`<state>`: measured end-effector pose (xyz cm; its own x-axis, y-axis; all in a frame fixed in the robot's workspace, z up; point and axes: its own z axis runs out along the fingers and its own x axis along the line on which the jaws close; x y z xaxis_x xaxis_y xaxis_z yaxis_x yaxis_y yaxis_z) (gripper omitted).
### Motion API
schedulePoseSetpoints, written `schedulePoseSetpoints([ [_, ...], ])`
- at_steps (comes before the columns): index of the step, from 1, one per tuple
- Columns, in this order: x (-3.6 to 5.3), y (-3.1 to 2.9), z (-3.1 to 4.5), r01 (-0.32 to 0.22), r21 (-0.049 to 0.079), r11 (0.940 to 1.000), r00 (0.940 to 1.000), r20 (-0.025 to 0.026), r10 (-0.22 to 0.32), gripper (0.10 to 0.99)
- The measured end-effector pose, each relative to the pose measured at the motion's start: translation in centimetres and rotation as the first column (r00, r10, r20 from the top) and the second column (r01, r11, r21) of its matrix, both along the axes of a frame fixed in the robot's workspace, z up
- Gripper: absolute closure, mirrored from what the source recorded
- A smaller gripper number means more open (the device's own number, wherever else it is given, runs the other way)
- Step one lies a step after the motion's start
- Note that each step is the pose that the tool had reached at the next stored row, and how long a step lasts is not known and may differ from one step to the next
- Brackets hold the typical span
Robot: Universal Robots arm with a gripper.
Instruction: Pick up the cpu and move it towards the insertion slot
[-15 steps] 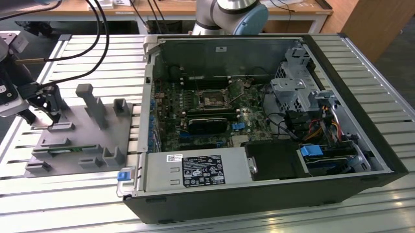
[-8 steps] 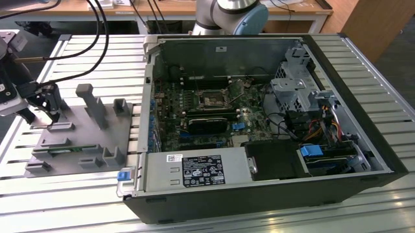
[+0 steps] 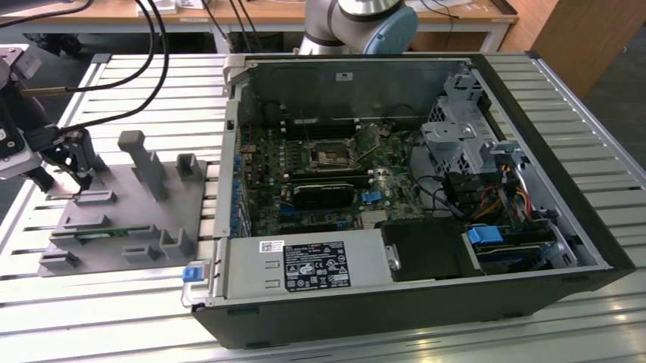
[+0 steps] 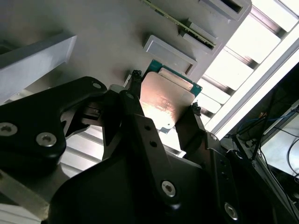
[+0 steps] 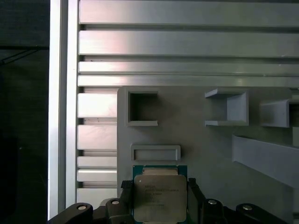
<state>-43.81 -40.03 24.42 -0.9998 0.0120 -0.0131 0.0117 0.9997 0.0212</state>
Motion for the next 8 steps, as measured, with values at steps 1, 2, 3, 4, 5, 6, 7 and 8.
schedulePoseSetpoints([
  [1,0.00,0.00,0.04,0.000,0.000,1.0000,1.0000,-0.0001,0.000,0.545],
  [2,0.00,0.00,0.06,0.000,0.000,1.0000,1.0000,0.0000,0.000,0.545],
  [3,0.00,0.00,0.09,0.000,0.000,1.0000,1.0000,0.0001,0.000,0.545],
  [4,0.00,0.00,0.12,0.000,0.000,1.0000,1.0000,0.0000,0.000,0.545],
  [5,0.00,0.00,0.15,0.000,0.000,1.0000,1.0000,0.0000,0.000,0.545],
  [6,0.00,0.00,0.19,0.000,0.000,1.0000,1.0000,-0.0001,0.000,0.545],
  [7,0.00,0.00,0.21,0.000,0.000,1.0000,1.0000,0.0000,0.000,0.545],
  [8,0.00,0.00,0.25,0.000,0.000,1.0000,1.0000,0.0000,0.000,0.545],
])
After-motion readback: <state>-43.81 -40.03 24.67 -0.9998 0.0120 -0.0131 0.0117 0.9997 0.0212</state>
